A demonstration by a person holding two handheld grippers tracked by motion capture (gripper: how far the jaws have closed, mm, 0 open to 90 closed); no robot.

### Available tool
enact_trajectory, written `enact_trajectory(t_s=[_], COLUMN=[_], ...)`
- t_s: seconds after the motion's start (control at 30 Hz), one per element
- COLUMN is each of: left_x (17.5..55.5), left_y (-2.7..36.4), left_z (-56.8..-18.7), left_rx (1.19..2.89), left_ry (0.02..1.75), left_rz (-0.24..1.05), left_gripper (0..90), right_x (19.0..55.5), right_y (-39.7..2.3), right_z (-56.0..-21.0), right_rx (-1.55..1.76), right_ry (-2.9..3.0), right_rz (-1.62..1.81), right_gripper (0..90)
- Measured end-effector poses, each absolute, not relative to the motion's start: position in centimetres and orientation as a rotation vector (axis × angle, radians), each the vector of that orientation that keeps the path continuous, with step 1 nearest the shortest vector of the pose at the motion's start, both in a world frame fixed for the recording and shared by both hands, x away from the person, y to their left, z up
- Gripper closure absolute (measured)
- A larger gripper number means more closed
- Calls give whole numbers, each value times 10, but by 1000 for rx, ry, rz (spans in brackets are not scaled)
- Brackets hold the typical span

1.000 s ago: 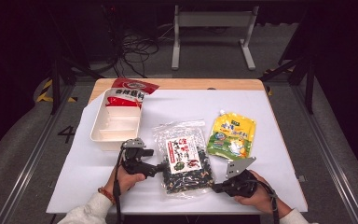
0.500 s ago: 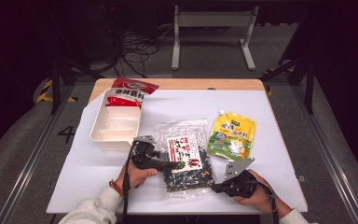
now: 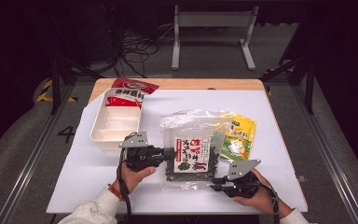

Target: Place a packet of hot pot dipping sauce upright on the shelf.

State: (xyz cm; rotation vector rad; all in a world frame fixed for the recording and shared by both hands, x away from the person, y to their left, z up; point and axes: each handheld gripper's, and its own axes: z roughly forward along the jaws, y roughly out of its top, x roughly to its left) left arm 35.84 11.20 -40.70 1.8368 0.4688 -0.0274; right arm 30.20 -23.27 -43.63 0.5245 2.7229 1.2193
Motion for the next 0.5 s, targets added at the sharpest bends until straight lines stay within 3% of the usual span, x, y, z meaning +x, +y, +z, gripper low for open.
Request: enact_trajectory(t_s=[0.1,0.2,0.27,0.5], left_x=[355,353,351,348], left_y=[115,117,119,125], left_z=[-404,-401,-398,-390], left_rx=[1825,1827,1819,1805], left_ry=[450,432,421,389], left_rz=[4,29,49,87], left_gripper=[804,807,808,809], right_x=[303,304,307,309], right_y=[-236,-240,-246,-253], right_z=[-432,-430,-425,-421], right_rx=[547,561,587,642], right_ry=[2694,2670,2639,2582], right_rz=[1248,1260,1273,1275], right_gripper=[627,608,535,464])
